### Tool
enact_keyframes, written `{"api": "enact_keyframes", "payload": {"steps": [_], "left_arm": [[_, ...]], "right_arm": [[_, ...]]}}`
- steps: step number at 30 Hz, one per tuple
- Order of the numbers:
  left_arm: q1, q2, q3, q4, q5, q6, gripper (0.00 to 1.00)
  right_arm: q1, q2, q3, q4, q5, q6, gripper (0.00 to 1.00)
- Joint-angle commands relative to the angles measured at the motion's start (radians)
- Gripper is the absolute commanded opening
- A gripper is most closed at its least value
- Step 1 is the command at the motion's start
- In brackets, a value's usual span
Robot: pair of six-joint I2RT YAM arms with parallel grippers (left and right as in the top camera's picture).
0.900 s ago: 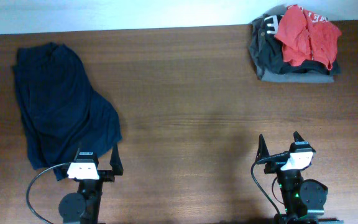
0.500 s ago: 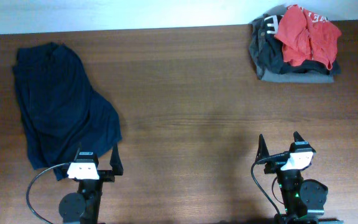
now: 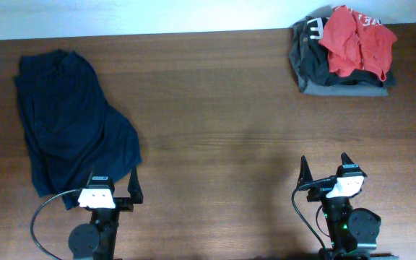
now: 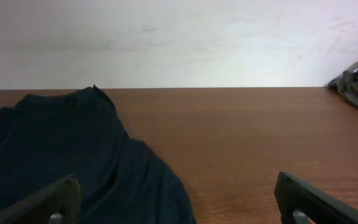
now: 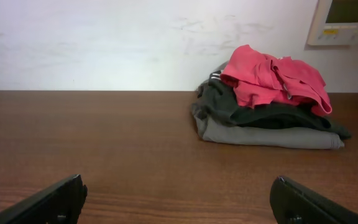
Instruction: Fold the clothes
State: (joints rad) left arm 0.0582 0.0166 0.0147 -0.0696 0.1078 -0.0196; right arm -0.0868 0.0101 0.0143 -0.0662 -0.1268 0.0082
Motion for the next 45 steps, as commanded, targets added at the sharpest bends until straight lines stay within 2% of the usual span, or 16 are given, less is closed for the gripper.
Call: {"api": "enact_keyframes", "payload": {"steps": [1, 45], "left_arm": [[-0.004, -0.011, -0.005, -0.002, 0.007, 0.016, 0.99], [-0.004, -0.011, -0.005, -0.002, 0.008, 0.016, 0.99]], "right_arm": [[0.008, -0.007, -0.009, 0.0, 0.016, 0.008, 0.99], [0.008, -0.007, -0.009, 0.013, -0.023, 0.008, 0.99]]}}
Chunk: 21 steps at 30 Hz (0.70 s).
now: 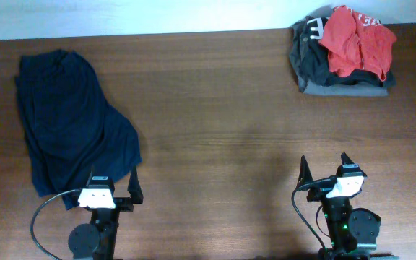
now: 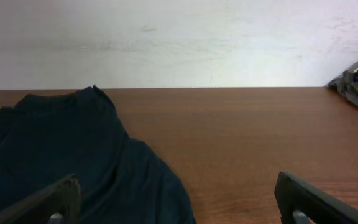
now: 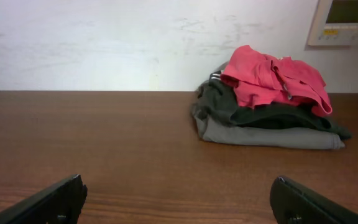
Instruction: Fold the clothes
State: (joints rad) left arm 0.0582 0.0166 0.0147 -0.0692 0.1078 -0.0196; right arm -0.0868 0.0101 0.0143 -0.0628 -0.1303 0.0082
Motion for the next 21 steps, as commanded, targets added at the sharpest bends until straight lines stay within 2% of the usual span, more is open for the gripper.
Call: {"api": "enact_keyframes", "payload": {"steps": [1, 9, 21], "left_arm": [[-0.004, -0.011, -0.005, -0.002, 0.012, 0.015, 0.99], [-0.004, -0.008, -0.005, 0.001, 0.034, 0.008, 0.99], [-0.004, 0.076, 0.085, 0.0, 0.061, 0.0, 0.99]], "right_arm": [[0.008, -0.007, -0.009, 0.019, -0.03, 0.008, 0.99], [0.008, -0.007, -0.009, 0.118, -0.125, 0.008, 0.99], [0.008, -0.006, 0.058, 0.124, -0.129, 0.008, 0.99]]}}
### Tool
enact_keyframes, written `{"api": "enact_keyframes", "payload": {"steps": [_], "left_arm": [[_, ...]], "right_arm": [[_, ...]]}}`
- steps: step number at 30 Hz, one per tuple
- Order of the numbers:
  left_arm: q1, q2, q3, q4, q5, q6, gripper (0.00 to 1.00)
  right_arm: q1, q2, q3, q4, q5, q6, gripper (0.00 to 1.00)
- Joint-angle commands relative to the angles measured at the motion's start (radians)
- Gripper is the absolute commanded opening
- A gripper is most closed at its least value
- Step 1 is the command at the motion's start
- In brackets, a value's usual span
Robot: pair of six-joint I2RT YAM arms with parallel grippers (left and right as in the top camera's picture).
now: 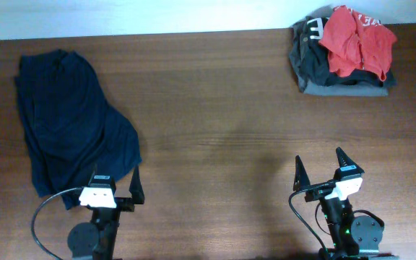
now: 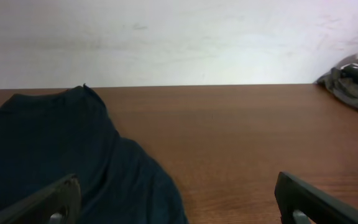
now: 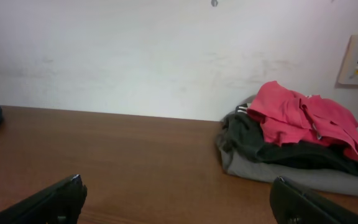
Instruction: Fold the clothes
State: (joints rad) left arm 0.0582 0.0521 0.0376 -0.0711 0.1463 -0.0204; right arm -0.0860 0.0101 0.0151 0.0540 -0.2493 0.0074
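Observation:
A dark navy garment [image 1: 71,126] lies spread and rumpled on the left of the brown table [image 1: 215,108]; it also fills the lower left of the left wrist view as the navy cloth [image 2: 61,155]. A pile of clothes [image 1: 344,50], red on dark and grey, sits at the far right corner, and the right wrist view shows this pile [image 3: 294,140] ahead to the right. My left gripper [image 1: 114,186] is open at the near edge beside the navy garment's lower hem. My right gripper [image 1: 318,166] is open at the near right, holding nothing.
A white wall runs behind the table's far edge. A wall panel hangs at the right. Bare wood lies between the navy garment and the pile.
My right gripper has turned slightly left and lifted a little; its view now takes in more wall and the pile sits further right. My left gripper shifted only slightly. The clothes have not moved.
Both grippers rested open at the near edge at the two earlier moments, with the navy garment at left and the pile at far right untouched. Now the right gripper has swung slightly leftward and the left has barely shifted.

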Motion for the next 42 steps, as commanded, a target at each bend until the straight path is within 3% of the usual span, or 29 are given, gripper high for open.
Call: {"api": "enact_keyframes", "payload": {"steps": [1, 6, 13, 20, 23, 26, 30, 34, 37, 38, 41, 42], "left_arm": [[-0.004, 0.056, 0.077, 0.002, 0.023, 0.001, 0.99], [-0.003, 0.2, 0.225, -0.016, 0.056, -0.01, 0.99], [-0.003, 0.541, 0.596, -0.266, 0.063, -0.042, 0.99], [-0.003, 1.073, 1.103, -0.565, 0.165, 0.01, 0.99], [-0.003, 1.244, 1.231, -0.653, 0.283, 0.106, 0.99], [-0.002, 1.38, 1.283, -0.655, 0.307, 0.113, 0.99], [0.03, 1.482, 1.286, -0.643, 0.306, 0.113, 0.99], [0.072, 1.53, 1.286, -0.646, 0.306, 0.112, 0.99], [0.114, 1.537, 1.286, -0.655, 0.306, 0.105, 0.95], [0.143, 1.533, 1.286, -0.66, 0.306, 0.076, 0.94], [0.234, 1.529, 1.286, -0.668, 0.306, 0.004, 0.89], [0.275, 1.529, 1.286, -0.67, 0.306, -0.016, 0.83]], "right_arm": [[0.007, -0.006, 0.069, 0.006, -0.01, 0.009, 0.99], [0.007, 0.009, 0.139, -0.002, -0.035, 0.009, 0.99], [0.007, 0.196, 0.359, -0.127, -0.067, 0.009, 0.99], [0.007, 0.699, 0.769, -0.389, -0.228, 0.009, 0.99], [0.008, 0.925, 0.914, -0.465, -0.401, 0.008, 0.99], [0.039, 1.165, 1.015, -0.481, -0.631, 0.009, 0.99], [0.122, 1.424, 1.062, -0.346, -0.85, 0.024, 0.99], [0.21, 1.647, 1.062, -0.005, -0.955, 0.349, 0.99], [0.294, 1.759, 1.062, 0.135, -0.925, 0.401, 0.93], [0.335, 1.793, 1.062, 0.146, -0.877, 0.403, 0.88], [0.43, 1.846, 1.062, 0.141, -0.739, 0.402, 0.86], [0.473, 1.862, 1.062, 0.14, -0.671, 0.402, 0.85]]}}
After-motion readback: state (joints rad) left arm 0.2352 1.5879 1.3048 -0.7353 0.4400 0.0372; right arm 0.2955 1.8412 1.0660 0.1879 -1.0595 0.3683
